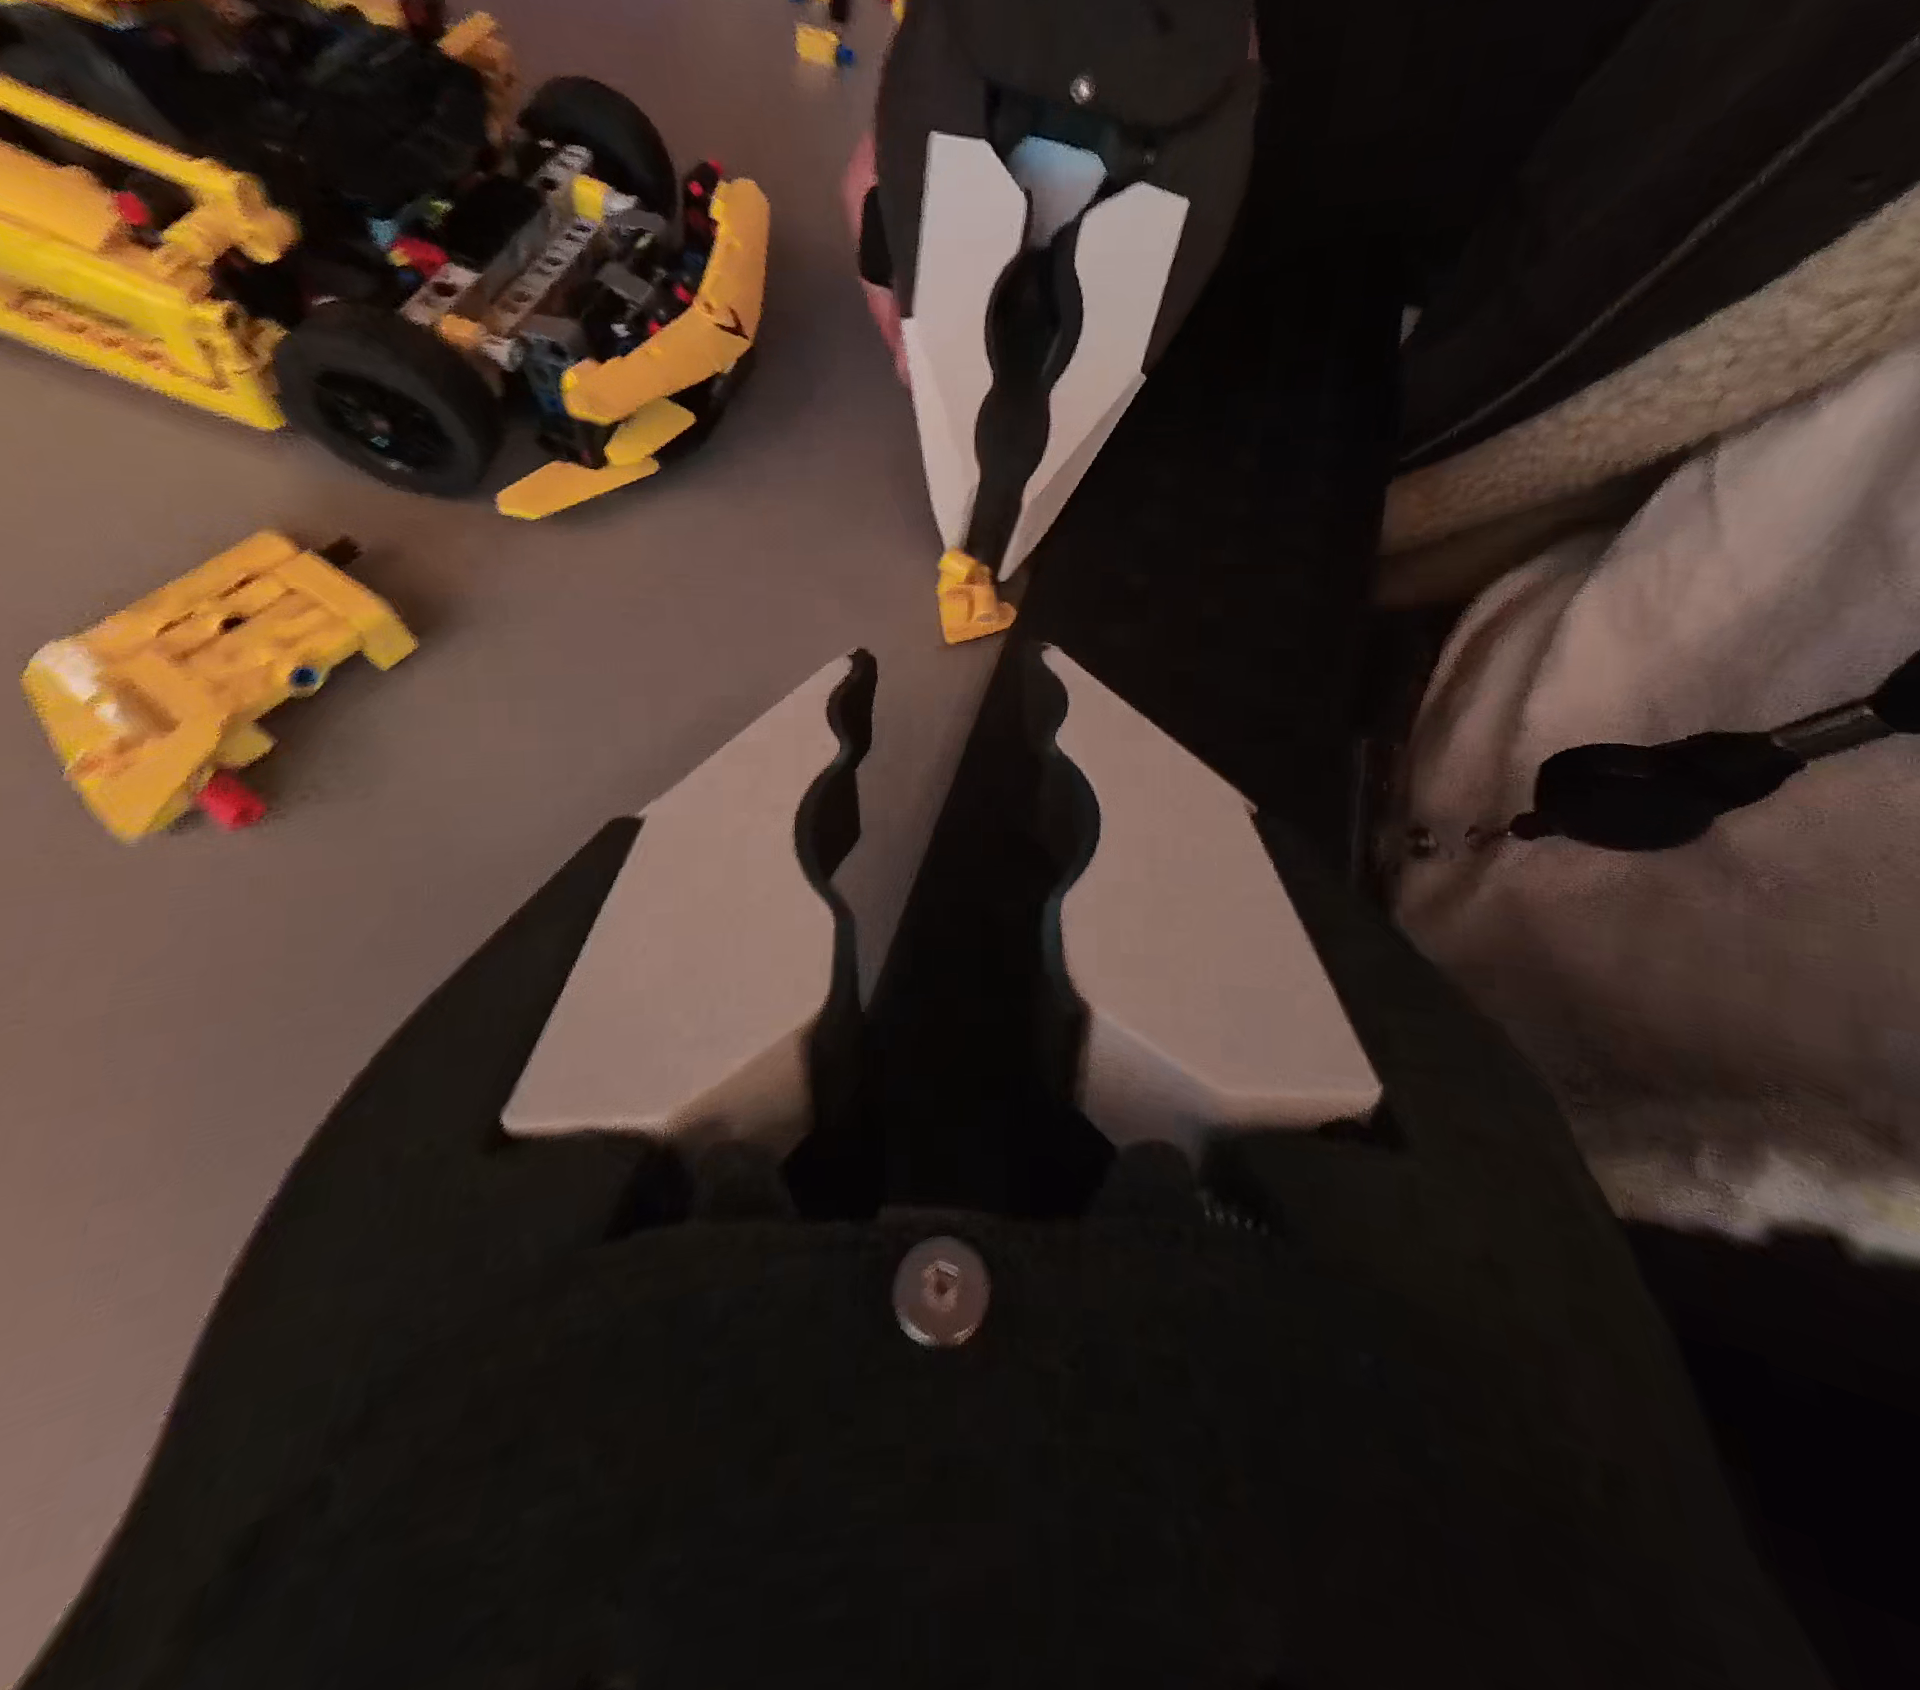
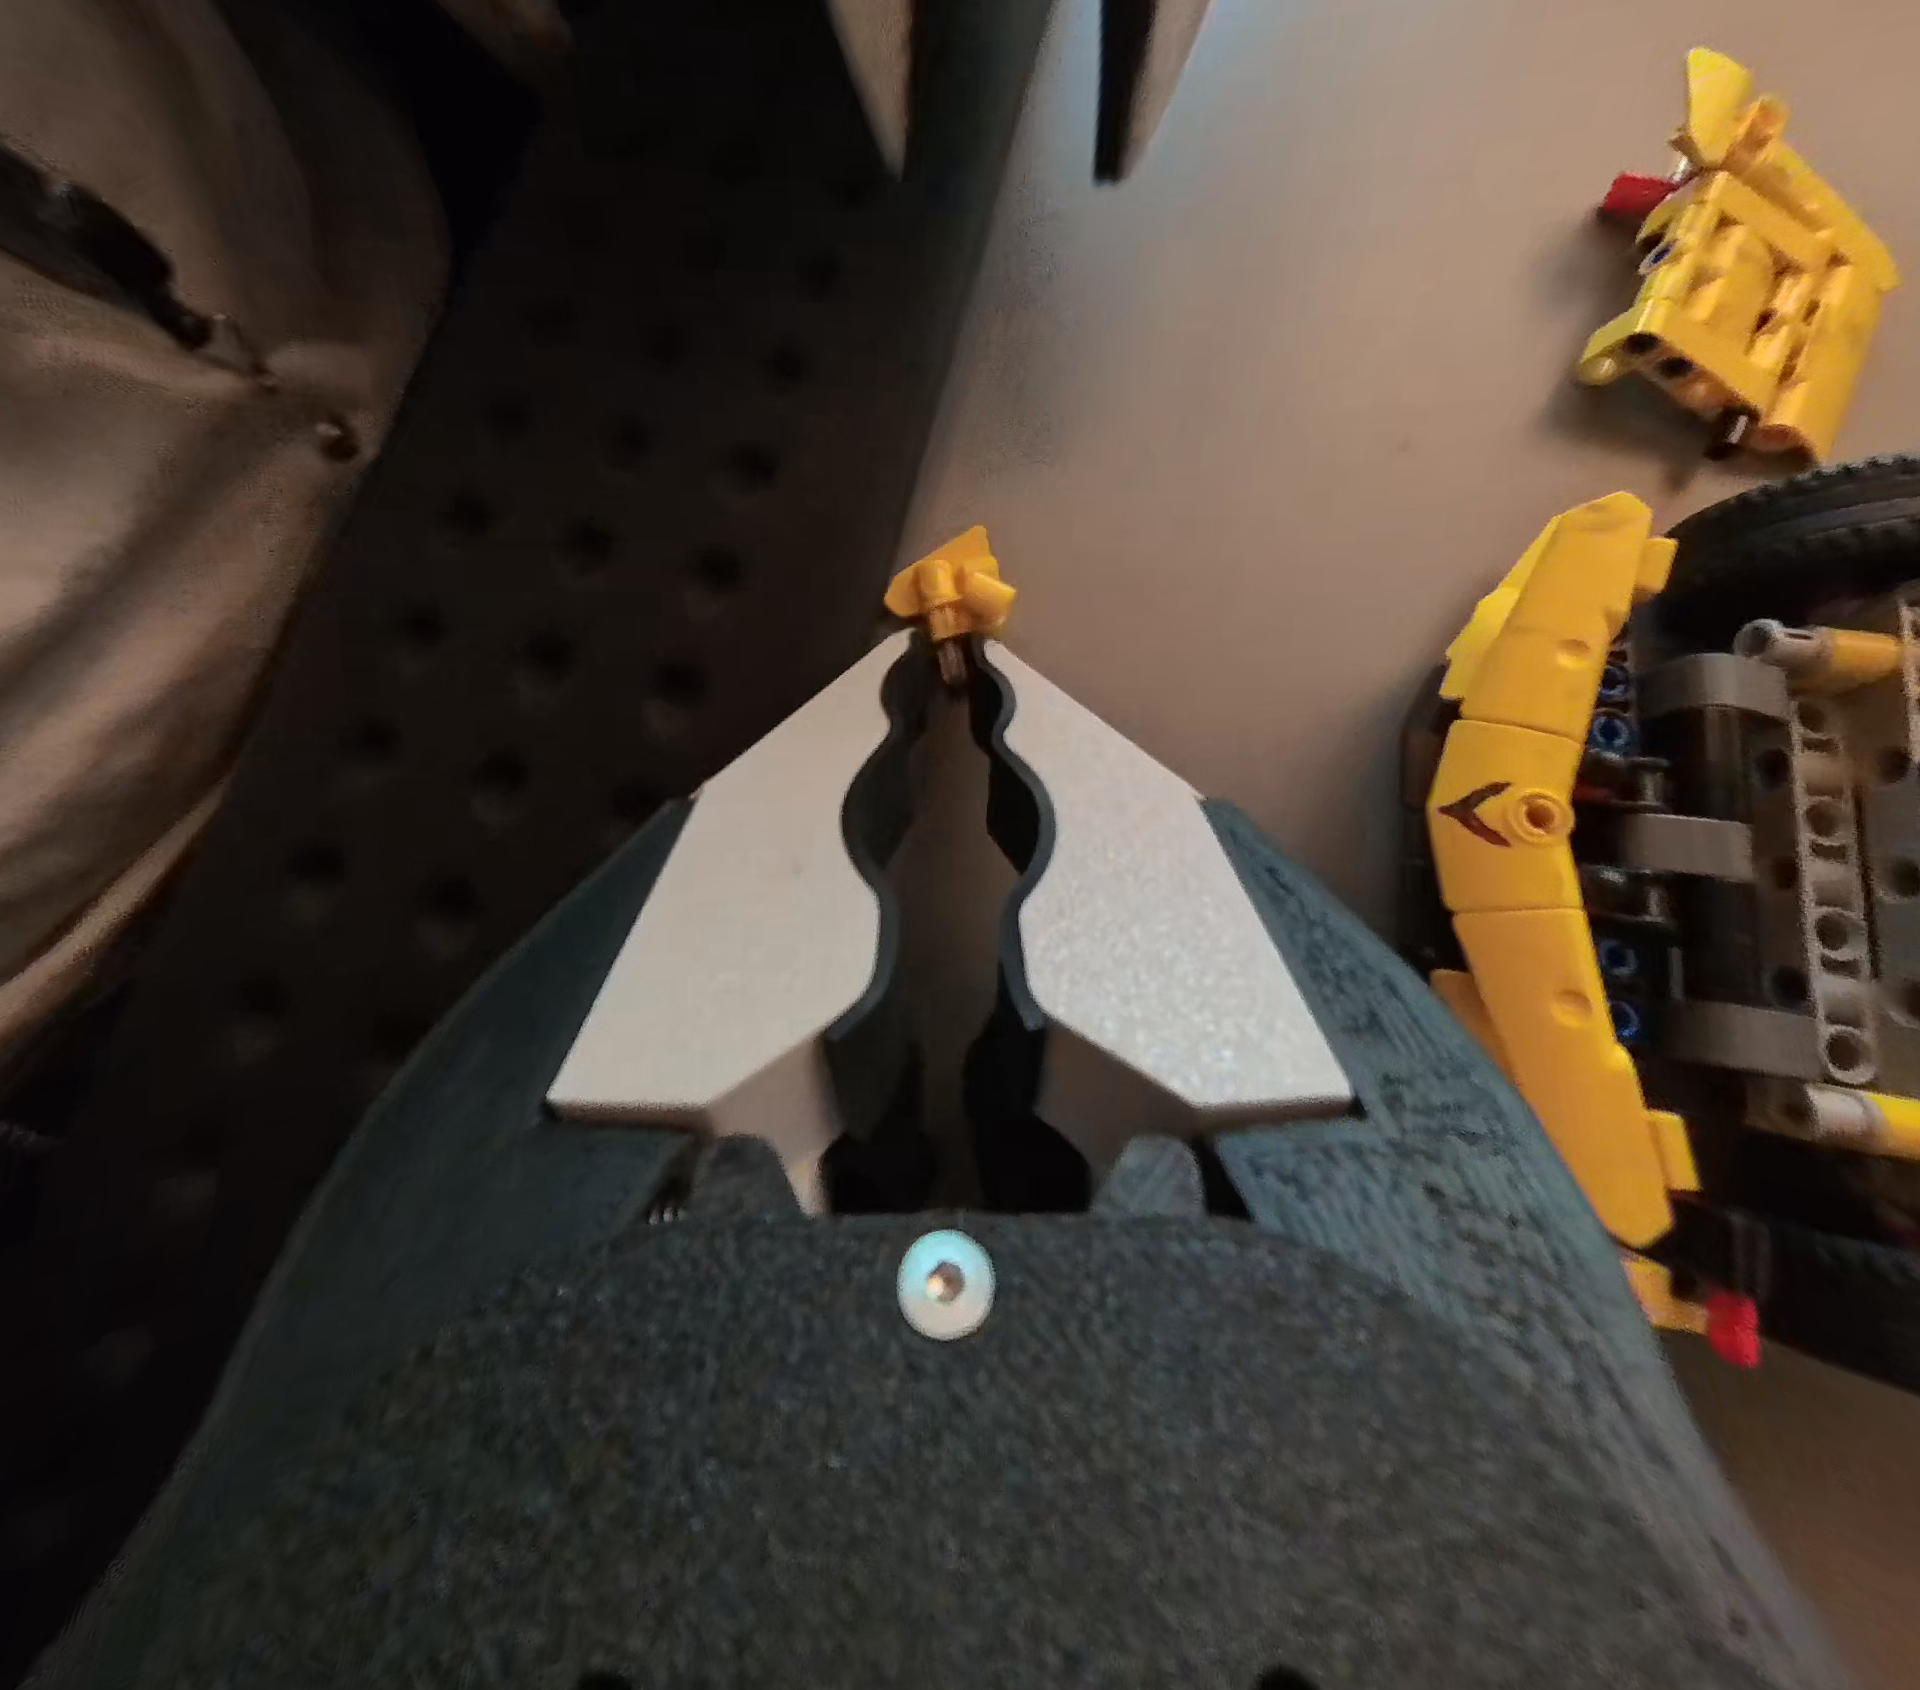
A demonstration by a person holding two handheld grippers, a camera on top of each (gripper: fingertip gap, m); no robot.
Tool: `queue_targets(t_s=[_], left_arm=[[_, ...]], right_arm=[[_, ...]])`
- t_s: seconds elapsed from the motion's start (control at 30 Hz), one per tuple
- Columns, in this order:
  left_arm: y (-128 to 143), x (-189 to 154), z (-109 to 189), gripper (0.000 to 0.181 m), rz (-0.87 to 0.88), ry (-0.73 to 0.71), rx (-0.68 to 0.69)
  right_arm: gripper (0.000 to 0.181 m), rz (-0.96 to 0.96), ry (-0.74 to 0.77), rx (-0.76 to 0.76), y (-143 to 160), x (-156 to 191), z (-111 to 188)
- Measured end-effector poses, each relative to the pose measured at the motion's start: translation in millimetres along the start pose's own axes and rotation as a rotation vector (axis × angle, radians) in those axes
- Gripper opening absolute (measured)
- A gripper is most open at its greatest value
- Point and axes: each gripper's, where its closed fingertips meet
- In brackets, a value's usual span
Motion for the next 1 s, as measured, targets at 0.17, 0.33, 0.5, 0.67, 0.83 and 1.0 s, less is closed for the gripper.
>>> queue_targets(t_s=[0.17, 0.33, 0.5, 0.67, 0.83, 1.0], left_arm=[[-18, 5, -23, 0.036, -0.111, 0.038, -0.011], [-46, 12, -26, 0.032, -0.057, 0.068, -0.178], [-51, 28, -23, 0.012, 0.059, 0.046, -0.23], [-56, 45, -14, 0.026, 0.234, 0.082, -0.317], [-66, 32, -11, 0.017, 0.291, 0.212, -0.376], [-62, 23, -19, 0.006, 0.251, 0.226, -0.315]], right_arm=[[0.006, -0.136, -0.03, -0.315, -45, -11, 31], [0.005, -0.069, 0.073, -0.436, -58, -19, 38], [0.006, 0.101, 0.295, -0.417, -62, -32, 43], [0.006, 0.228, 0.497, -0.422, -70, -44, 60], [0.006, 0.313, 0.576, -0.396, -76, -43, 60], [0.006, 0.334, 0.585, -0.395, -80, -39, 59]])
Point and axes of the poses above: each gripper's, where its closed fingertips meet, z back along the fingers, y out of its underside, x = y × z across the jaws, and after that the axes turned 6 degrees about -z, right-handed
